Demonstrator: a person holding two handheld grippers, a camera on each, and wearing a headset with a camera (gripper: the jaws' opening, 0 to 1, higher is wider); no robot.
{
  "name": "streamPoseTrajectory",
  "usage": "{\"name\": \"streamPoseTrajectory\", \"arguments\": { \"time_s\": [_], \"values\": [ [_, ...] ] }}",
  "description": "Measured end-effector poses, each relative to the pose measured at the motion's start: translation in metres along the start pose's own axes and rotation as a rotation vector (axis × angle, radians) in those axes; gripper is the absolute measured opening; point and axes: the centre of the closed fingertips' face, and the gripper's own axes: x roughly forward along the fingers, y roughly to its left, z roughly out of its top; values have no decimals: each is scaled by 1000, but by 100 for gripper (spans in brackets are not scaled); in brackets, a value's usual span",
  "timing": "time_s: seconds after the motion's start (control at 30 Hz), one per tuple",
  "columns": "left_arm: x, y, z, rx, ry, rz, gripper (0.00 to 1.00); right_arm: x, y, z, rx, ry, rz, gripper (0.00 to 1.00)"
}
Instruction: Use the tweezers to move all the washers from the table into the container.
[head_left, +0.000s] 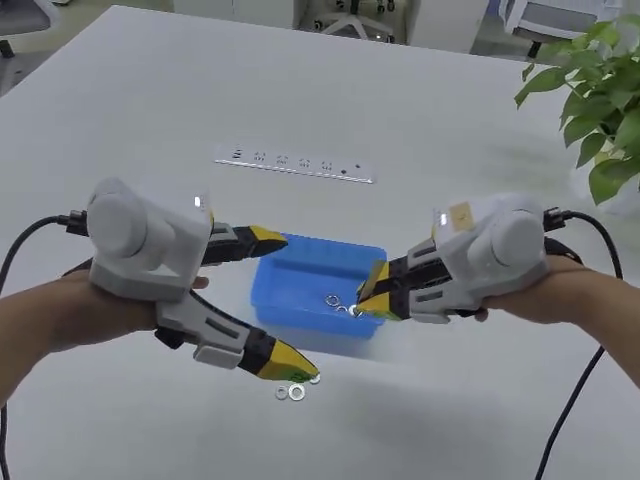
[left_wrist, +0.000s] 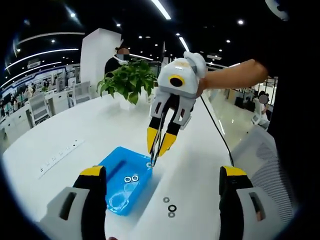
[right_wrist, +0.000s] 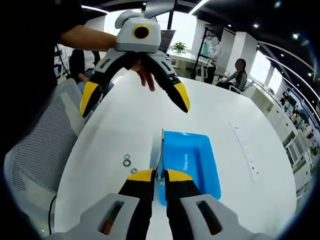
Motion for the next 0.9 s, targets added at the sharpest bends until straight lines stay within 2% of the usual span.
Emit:
{"name": "streamPoseTrajectory", "arguments": {
  "time_s": [0.27,0.9],
  "values": [
    [-5,2,-2,-11,-4,17,99,5,-14,-4,-2,-3,-12,8],
    [-19,7,-10,5,-12,36,99,26,-32,-16,2,10,-30,9]
  ]
}}
